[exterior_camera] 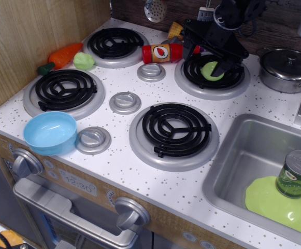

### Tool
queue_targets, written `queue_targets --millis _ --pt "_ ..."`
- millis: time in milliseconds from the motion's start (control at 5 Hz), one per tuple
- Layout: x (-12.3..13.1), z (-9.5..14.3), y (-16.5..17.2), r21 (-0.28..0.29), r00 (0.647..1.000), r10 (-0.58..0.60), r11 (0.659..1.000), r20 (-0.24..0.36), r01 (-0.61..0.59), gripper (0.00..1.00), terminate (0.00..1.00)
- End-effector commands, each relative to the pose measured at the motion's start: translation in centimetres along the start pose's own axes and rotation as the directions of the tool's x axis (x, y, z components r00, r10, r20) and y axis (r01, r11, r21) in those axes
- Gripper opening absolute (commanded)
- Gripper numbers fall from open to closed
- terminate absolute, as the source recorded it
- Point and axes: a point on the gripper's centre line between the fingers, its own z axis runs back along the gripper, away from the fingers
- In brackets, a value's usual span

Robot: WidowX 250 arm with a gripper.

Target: Put pear in bowl

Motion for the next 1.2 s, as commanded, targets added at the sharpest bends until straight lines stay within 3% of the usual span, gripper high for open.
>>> queue_targets --millis 0,200,1000 --pt "3.1 0.5 0.8 0.003 0.990 0.056 0.998 0.130 -0.056 1.00 0.00" --pt "3.6 -0.6 0.7 -0.053 0.988 0.048 0.998 0.147 -0.040 1.00 0.00" --pt "3.1 -4.2 -0.3 -0.135 0.982 0.057 0.990 0.179 -0.033 1.00 0.00"
